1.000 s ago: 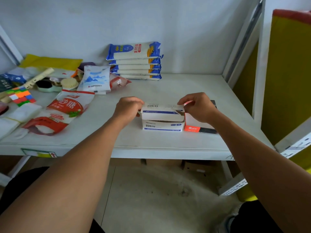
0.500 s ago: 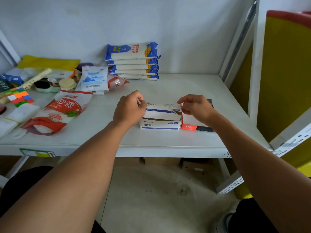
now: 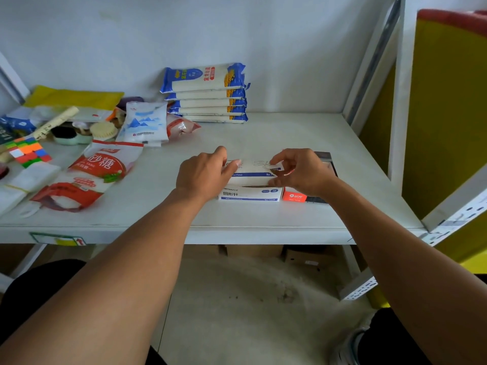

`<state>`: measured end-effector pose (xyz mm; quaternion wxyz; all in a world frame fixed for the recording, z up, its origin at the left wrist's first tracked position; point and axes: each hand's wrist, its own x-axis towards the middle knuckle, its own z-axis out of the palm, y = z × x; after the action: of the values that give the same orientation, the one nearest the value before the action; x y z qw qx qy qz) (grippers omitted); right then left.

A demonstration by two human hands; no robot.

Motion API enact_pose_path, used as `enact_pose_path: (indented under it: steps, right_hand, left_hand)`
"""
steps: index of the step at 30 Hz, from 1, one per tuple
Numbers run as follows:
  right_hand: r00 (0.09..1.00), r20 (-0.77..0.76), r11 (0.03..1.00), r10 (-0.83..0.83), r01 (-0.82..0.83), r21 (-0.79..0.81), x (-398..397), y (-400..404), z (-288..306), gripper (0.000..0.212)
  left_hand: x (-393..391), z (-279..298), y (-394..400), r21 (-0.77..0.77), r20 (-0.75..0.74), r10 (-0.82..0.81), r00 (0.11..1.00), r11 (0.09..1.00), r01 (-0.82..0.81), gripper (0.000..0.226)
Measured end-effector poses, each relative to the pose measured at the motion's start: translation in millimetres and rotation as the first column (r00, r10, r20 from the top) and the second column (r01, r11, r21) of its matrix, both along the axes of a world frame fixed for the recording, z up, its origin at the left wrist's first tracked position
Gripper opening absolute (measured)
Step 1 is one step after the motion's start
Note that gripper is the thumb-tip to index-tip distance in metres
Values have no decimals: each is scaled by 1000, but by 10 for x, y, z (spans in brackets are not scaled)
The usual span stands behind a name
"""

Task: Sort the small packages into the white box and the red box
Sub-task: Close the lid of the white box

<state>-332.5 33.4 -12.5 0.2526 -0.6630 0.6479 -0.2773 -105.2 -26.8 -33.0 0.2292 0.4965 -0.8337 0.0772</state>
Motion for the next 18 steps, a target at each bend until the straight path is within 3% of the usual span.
enact_pose_path:
  steps: [4, 8, 13, 16, 18]
  right_hand:
    - [998, -61, 999, -28, 26, -33, 1, 27, 6, 32]
    - [998, -28, 999, 52, -52, 0, 21, 37, -51, 28]
    - [998, -44, 999, 34, -34, -7, 11, -6, -69, 24]
    - [998, -22, 997, -67, 66, -36, -34, -36, -79, 23]
    - [979, -91, 983, -184, 181, -38, -86, -54, -99, 25]
  left_hand:
    - [-4, -20, 14, 24, 15, -6, 1000, 1000, 6, 41]
    - [-21, 9, 28, 70, -8, 12, 1000, 997, -11, 41]
    - [-52, 77, 77, 113, -18, 37, 999, 993, -34, 43]
    - [-54, 79, 100, 37, 10, -24, 1000, 999, 24, 55]
    - [-48, 54, 94, -12, 113, -122, 986, 992, 125, 70]
